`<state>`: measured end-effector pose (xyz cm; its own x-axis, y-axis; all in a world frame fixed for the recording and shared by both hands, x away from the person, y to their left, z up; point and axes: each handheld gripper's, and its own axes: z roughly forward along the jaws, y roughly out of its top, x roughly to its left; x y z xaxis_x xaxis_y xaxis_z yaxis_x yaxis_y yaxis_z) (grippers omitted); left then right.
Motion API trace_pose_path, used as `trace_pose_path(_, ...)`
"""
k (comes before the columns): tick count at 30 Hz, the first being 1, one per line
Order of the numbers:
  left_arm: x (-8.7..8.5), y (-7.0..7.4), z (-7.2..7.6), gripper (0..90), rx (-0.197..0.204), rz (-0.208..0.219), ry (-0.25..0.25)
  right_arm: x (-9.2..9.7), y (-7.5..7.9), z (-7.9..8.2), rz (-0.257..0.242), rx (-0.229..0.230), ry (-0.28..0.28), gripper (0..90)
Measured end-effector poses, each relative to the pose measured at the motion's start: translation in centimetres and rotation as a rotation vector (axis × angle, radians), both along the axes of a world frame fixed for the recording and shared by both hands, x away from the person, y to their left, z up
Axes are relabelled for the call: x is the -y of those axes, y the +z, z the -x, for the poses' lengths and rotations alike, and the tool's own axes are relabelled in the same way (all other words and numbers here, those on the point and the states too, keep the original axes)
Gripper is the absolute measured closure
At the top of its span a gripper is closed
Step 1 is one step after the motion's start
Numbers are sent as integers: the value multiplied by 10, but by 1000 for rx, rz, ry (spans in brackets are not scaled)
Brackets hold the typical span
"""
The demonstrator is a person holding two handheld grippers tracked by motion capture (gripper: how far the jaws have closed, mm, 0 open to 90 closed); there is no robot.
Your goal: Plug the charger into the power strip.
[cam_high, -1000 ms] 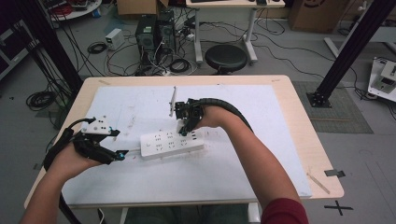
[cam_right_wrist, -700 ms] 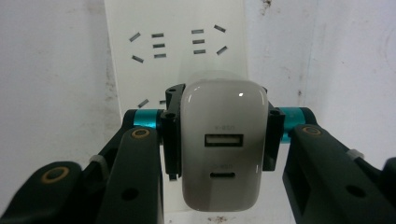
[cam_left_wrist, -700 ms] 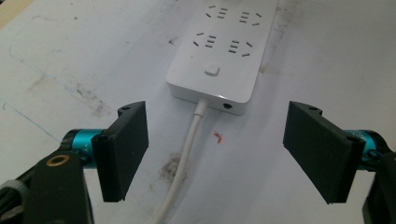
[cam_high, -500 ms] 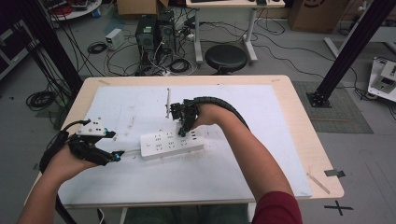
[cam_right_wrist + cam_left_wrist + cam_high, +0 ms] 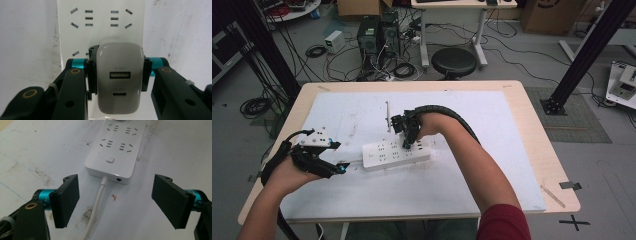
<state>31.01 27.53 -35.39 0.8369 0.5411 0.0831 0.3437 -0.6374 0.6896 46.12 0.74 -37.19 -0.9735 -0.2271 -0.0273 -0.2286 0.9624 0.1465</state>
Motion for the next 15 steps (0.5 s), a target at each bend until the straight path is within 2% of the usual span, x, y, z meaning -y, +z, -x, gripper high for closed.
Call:
trace_pose_path(3, -1, 1, 0, 223, -1, 2, 3, -1, 0, -3, 2, -16, -1, 638)
trace_pose_path(5, -5, 3, 0, 223, 5, -5, 10, -3, 0, 1, 22, 11, 14, 639)
trace_pose_path(8, -6, 4, -1, 223, 5, -15, 15, -3, 0, 3, 24, 26, 17, 639)
trace_pose_path(10, -4, 3, -1, 223, 3, -5, 19, -6, 0, 5, 40, 37, 24, 639)
trace_pose_path(11, -4, 4, -1, 223, 3, -18, 14, -6, 0, 7, 45, 49, 24, 639)
trace_pose_path(14, 0, 2, -3, 223, 1, -17, 7, -7, -1, 9, 47, 67, 36, 639)
trace_pose_path(15, 2, 2, -3, 223, 1, -17, 5, -6, -2, 6, 42, 51, 26, 639)
